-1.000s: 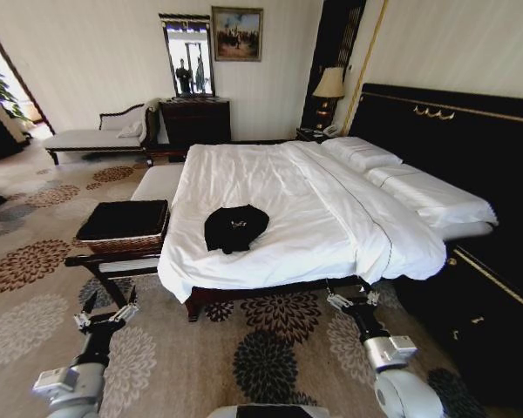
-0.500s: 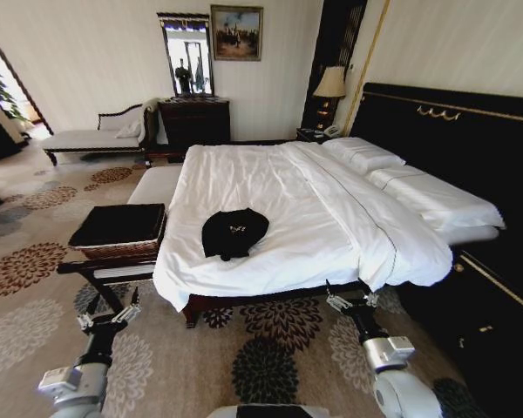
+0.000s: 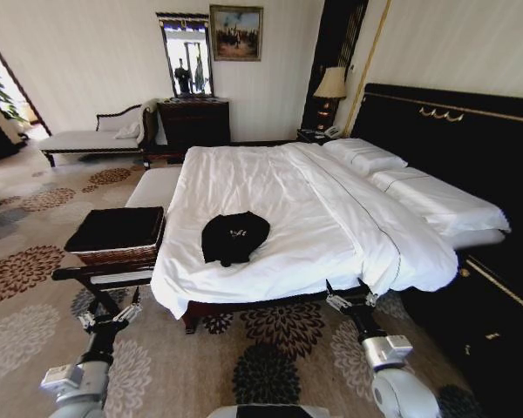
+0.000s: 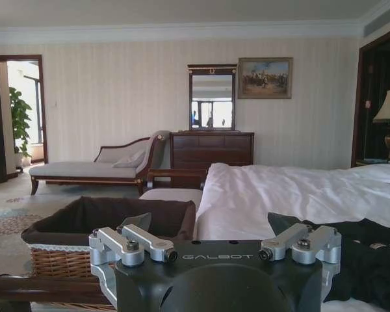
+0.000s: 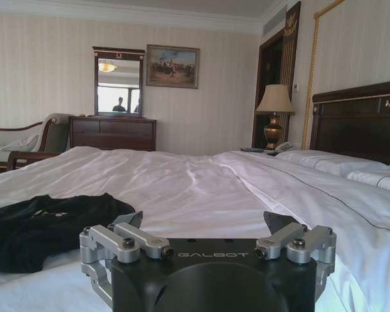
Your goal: Fold the clothes on the bed and place them into the basket.
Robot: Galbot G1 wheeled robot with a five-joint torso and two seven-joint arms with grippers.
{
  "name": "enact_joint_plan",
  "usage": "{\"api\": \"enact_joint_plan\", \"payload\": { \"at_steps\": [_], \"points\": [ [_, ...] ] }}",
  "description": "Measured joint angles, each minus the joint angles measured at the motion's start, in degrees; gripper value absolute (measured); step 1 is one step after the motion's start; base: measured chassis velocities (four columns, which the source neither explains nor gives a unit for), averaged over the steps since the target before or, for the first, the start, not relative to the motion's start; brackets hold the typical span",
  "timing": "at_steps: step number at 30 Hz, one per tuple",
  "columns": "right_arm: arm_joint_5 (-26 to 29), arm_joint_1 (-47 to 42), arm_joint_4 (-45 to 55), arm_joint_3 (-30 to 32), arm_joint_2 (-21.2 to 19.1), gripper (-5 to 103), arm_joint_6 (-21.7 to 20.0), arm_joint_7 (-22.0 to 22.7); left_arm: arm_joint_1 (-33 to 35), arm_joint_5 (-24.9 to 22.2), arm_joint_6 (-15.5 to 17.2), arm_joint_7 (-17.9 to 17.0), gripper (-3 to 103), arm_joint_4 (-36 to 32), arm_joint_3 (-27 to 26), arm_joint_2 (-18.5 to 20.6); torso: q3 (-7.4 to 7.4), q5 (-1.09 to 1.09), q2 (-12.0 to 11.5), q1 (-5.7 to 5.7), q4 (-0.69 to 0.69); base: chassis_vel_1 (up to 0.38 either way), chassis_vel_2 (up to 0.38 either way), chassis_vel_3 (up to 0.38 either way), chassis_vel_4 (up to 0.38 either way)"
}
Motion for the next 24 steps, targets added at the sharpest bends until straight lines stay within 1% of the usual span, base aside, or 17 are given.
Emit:
{"api": "enact_joint_plan", "payload": {
  "at_steps": [6, 15, 24],
  "points": [
    [-0.3, 0.2, 0.0, 0.0, 0.1, 100, -0.1, 1.0, -0.2, 0.0, 0.1, 0.0, 100, 0.0, 0.1, 0.1, 0.00, 0.00, 0.0, 0.00, 0.00, -0.077, 0.064, 0.072, -0.067],
    [-0.3, 0.0, 0.0, 0.0, 0.3, 100, -0.1, 0.8, -0.1, 0.3, 0.2, 0.0, 100, 0.0, 0.2, 0.2, 0.00, 0.00, 0.0, 0.00, 0.00, -0.074, 0.075, 0.078, -0.076],
    [-0.4, -0.8, 0.6, 0.1, 0.4, 100, 0.0, 0.4, 0.0, 0.4, -0.4, -0.1, 100, 0.2, 0.2, 0.1, 0.00, 0.00, 0.0, -0.01, 0.00, -0.111, 0.124, 0.125, -0.117]
  ]
}}
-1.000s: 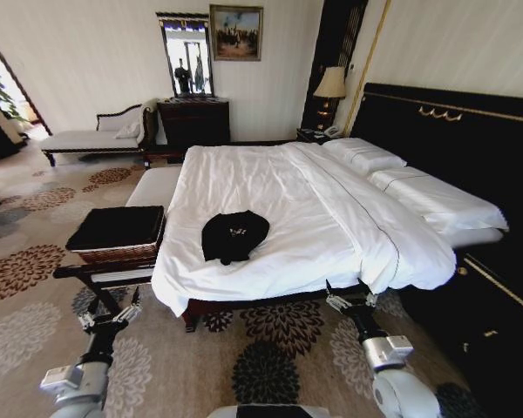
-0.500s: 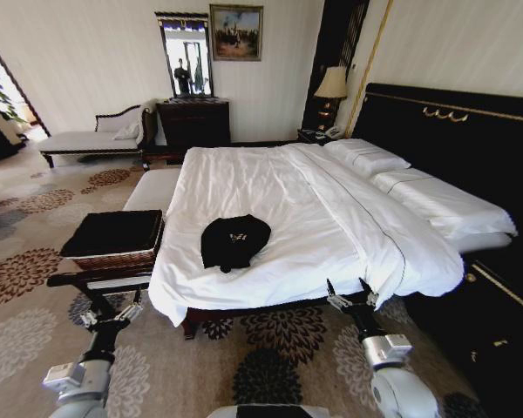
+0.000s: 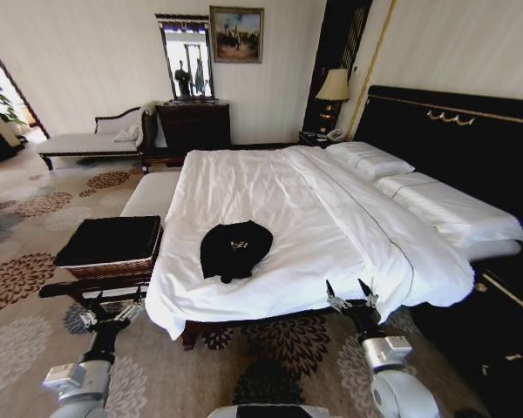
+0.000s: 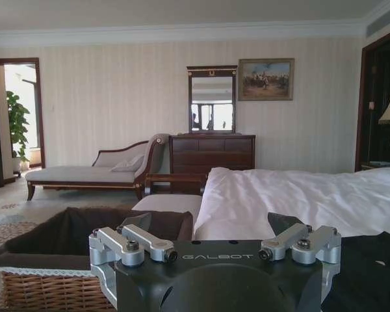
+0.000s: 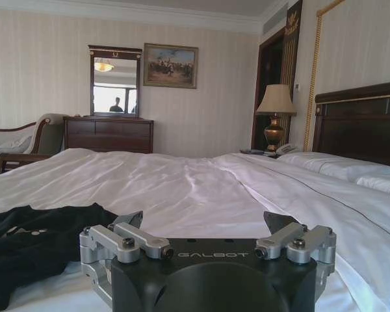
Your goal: Fold the clothes on the bed and place them into the basket.
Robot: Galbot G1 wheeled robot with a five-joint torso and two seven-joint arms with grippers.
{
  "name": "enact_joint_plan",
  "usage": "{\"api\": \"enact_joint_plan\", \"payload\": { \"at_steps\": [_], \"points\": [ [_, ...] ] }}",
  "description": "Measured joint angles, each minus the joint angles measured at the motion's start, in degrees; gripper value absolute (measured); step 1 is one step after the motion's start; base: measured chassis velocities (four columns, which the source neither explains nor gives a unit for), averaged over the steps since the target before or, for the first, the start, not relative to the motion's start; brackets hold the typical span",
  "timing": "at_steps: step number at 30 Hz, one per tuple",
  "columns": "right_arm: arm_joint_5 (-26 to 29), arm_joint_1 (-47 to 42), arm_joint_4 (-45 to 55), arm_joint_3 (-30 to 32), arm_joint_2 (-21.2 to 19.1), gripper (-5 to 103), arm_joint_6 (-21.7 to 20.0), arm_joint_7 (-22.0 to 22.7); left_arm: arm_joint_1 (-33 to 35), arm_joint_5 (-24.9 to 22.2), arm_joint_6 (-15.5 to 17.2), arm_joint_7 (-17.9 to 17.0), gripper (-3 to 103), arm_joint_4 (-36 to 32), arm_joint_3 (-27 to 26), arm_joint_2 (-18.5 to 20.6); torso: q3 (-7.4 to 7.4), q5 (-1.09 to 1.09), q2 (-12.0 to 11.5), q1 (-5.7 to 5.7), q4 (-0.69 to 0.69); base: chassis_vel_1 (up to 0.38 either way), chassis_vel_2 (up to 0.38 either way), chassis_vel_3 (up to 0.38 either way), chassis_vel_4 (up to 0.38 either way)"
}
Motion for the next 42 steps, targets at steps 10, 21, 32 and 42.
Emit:
{"api": "enact_joint_plan", "payload": {
  "at_steps": [10, 21, 32, 42],
  "points": [
    [-0.2, 0.1, -0.1, -0.2, 0.5, 100, 0.0, -0.1, 0.1, -0.1, 0.0, 0.0, 100, 0.3, 0.1, 0.4, 0.01, 0.00, 0.0, 0.03, -0.01, -0.183, 0.179, 0.174, -0.174],
    [-0.2, 0.1, -0.3, -0.2, 0.4, 100, -0.2, -0.4, 0.0, 0.1, 0.1, 0.0, 100, 0.4, 0.3, -0.1, 0.01, 0.00, 0.0, 0.02, 0.00, -0.178, 0.183, 0.173, -0.184],
    [-0.6, -0.3, 0.0, -0.7, 0.5, 100, -0.6, -0.5, 0.2, 0.0, 0.0, 0.0, 100, 0.2, 0.1, -0.1, 0.00, 0.01, 0.0, -0.01, 0.00, -0.085, 0.043, 0.090, -0.033],
    [-1.5, -0.7, -0.3, -1.1, 0.7, 100, -0.2, 0.0, 0.1, 0.0, 0.1, 0.0, 100, 0.2, 0.6, -0.1, 0.00, 0.01, 0.0, -0.01, 0.00, -0.107, -0.081, 0.121, 0.084]
  ]
}}
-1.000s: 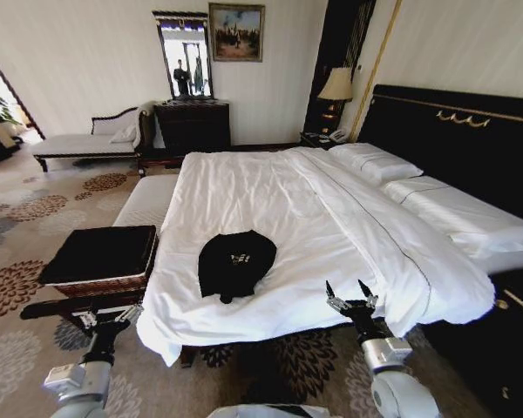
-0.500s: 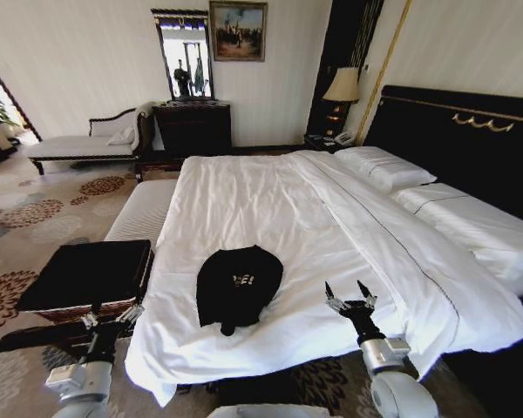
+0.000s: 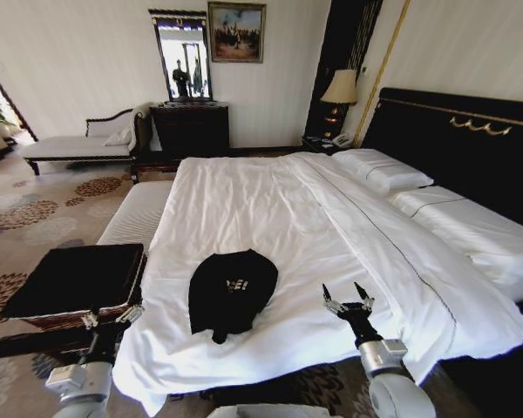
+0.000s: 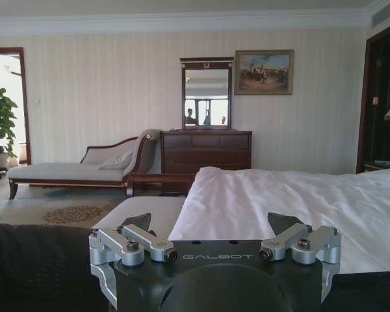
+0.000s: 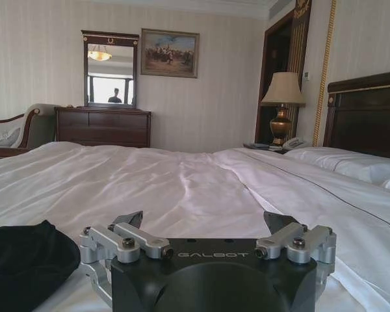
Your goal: Fold the clothes on the bed and place them into the basket.
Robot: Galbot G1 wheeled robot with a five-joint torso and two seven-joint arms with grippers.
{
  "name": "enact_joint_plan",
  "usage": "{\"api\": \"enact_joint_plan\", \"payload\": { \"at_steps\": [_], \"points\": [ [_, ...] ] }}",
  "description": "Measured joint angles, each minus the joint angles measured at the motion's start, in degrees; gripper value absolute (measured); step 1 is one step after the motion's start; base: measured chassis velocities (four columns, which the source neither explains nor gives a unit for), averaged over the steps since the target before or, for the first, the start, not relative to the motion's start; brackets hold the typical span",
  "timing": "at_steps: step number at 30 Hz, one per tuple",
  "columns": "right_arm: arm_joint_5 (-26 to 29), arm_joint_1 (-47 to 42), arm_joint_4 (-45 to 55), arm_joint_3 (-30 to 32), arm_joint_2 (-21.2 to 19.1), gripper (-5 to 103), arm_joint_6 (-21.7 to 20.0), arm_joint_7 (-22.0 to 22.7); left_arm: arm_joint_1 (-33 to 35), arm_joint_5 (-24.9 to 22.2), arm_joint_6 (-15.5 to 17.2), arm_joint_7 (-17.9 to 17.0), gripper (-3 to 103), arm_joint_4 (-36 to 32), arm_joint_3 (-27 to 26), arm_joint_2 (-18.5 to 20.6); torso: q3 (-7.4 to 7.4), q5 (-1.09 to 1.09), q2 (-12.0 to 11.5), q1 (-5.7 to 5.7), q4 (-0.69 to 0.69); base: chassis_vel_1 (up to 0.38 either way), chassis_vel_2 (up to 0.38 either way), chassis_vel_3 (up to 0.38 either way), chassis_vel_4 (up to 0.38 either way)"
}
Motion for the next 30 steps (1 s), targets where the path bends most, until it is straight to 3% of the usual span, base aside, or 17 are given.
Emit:
{"api": "enact_joint_plan", "payload": {
  "at_steps": [30],
  "points": [
    [1.0, 0.8, -1.6, -1.0, 0.2, 100, 1.4, 0.8, -0.1, 0.1, 0.1, -0.1, 100, 1.1, 0.2, -0.1, 0.00, -0.01, 0.0, 0.01, 0.00, -0.064, 0.042, 0.062, -0.035]
  ]
}}
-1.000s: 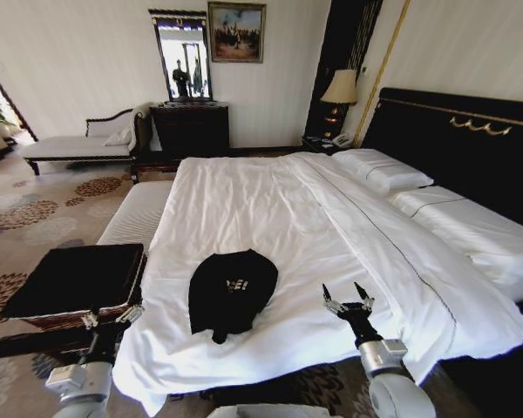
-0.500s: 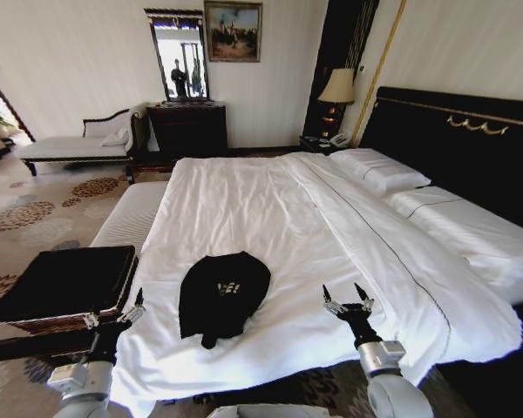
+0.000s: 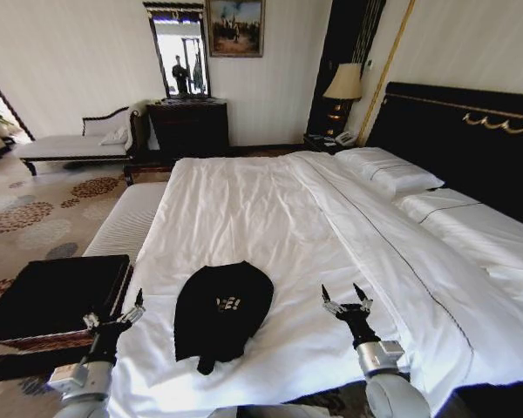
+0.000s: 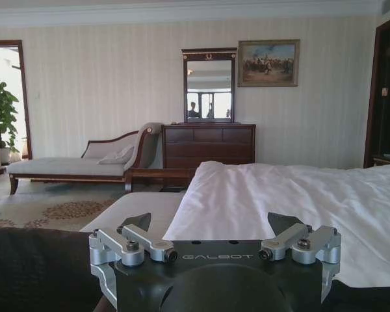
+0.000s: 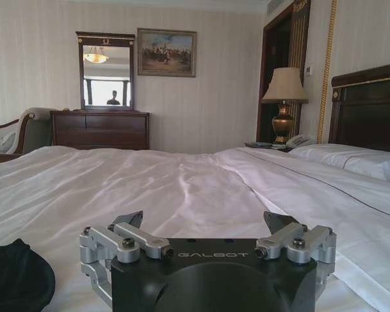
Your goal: Fold the clothes on the bed and place them into the basket.
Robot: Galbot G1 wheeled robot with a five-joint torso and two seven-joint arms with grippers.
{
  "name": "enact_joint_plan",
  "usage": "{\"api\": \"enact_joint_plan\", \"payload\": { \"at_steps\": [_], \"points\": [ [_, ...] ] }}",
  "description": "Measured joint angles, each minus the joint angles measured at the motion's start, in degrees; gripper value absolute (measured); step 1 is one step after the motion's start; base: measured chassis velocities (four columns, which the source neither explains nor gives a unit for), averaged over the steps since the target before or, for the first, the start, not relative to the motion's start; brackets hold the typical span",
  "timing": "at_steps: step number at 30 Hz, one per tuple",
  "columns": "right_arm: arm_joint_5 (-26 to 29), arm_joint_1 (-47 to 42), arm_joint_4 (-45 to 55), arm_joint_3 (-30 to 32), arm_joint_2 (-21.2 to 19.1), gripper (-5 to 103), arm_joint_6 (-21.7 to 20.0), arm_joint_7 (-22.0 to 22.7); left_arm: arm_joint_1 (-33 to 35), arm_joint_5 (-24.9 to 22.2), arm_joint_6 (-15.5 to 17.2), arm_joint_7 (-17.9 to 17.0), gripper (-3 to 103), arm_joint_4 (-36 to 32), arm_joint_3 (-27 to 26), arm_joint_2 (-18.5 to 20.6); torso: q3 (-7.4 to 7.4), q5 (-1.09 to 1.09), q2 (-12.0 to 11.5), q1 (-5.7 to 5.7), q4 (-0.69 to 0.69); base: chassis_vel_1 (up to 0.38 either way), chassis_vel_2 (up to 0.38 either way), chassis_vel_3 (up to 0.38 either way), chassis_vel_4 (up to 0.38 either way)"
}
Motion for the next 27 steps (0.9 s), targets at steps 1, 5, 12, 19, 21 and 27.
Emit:
{"api": "enact_joint_plan", "payload": {
  "at_steps": [1, 5, 12, 19, 21, 27],
  "points": [
    [0.0, 0.0, 0.0, 0.0, 0.0, 100, 0.0, 0.0, 0.0, 0.0, 0.0, 0.0, 100, 0.0, 0.0, 0.0, 0.00, 0.00, 0.0, 0.00, 0.00, 0.000, 0.000, 0.000, 0.000],
    [2.1, 1.4, -0.3, -0.8, -1.4, 100, -2.1, 0.9, 0.1, 0.0, 0.0, 0.0, 100, 0.6, 0.7, 0.2, -0.02, 0.00, 0.0, -0.05, -0.01, 0.000, 0.000, 0.000, 0.000],
    [19.6, 8.2, -0.4, -2.9, -7.2, 100, -13.9, 3.0, 0.1, -0.6, 0.6, 0.3, 100, 1.8, 2.3, 0.9, 0.01, 0.01, 0.0, 0.01, 0.00, 0.000, 0.000, 0.000, 0.000],
    [37.0, 18.2, -6.0, -7.4, -15.9, 100, -24.1, 5.5, -0.1, -0.4, 1.1, 0.3, 100, 2.9, 3.8, 0.9, 0.00, 0.00, 0.0, 0.01, 0.01, 0.000, 0.000, 0.000, 0.000],
    [38.0, 22.1, -9.8, -10.4, -18.7, 100, -25.6, 5.2, -0.3, 0.0, 1.5, 0.3, 100, 3.3, 4.7, 0.7, 0.00, 0.00, 0.0, 0.00, 0.00, 0.000, 0.000, 0.000, 0.000],
    [34.8, 32.7, -21.0, -19.6, -22.6, 100, -25.6, 1.4, -1.4, 1.6, 2.3, -0.3, 100, 4.5, 7.3, 0.7, 0.01, 0.02, 0.0, 0.01, 0.00, 0.000, 0.000, 0.000, 0.000]
  ]
}}
